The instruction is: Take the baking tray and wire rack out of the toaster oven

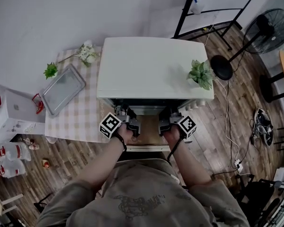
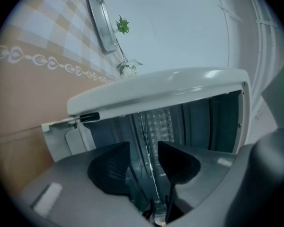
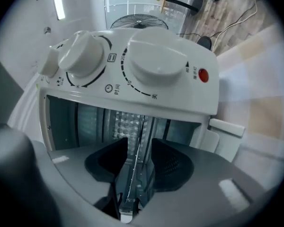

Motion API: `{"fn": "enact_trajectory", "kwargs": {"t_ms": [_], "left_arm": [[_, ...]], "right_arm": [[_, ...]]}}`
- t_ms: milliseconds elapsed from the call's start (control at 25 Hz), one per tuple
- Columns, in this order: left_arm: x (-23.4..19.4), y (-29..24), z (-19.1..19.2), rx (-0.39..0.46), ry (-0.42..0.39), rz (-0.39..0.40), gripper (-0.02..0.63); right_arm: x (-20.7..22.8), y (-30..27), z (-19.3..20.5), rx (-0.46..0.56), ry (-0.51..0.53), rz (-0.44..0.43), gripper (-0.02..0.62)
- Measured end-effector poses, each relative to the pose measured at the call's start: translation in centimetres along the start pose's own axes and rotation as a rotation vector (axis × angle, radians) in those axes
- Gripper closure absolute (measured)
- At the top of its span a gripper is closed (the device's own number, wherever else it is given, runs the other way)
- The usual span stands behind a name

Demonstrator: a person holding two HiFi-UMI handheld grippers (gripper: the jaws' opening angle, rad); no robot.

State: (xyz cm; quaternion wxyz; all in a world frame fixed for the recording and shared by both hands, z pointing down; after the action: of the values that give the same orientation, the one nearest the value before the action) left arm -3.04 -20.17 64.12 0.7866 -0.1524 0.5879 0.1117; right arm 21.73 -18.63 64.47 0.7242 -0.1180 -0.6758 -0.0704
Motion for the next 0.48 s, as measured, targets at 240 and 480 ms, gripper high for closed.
{"fn": "enact_trajectory", "kwargs": {"t_ms": [240,480], "left_arm": [[-0.1,-1.7,0.3,0.014,-0.002,0.061,0.451],[0.8,-3.4,-0.3,0.100,0.023,0.165,0.480]], "right_arm": [[-0.1,-2.5,0.3,0.002,-0.023,-0.064,0.443],[-0.7,-5.1,-0.1,0.038,-0.055,-0.147,0.477]]}}
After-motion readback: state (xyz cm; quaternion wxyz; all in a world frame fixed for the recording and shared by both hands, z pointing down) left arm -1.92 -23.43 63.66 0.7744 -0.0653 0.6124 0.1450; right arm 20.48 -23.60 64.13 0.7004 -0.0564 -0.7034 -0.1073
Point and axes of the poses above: the fingertips, and each gripper's own axes: y backward along the fingers, x to its right, z out of its underside, the point moved 4 cm from there along y, backward along the fingers, and after that the axes turned 5 degrees about -y, right-handed, at the moved point
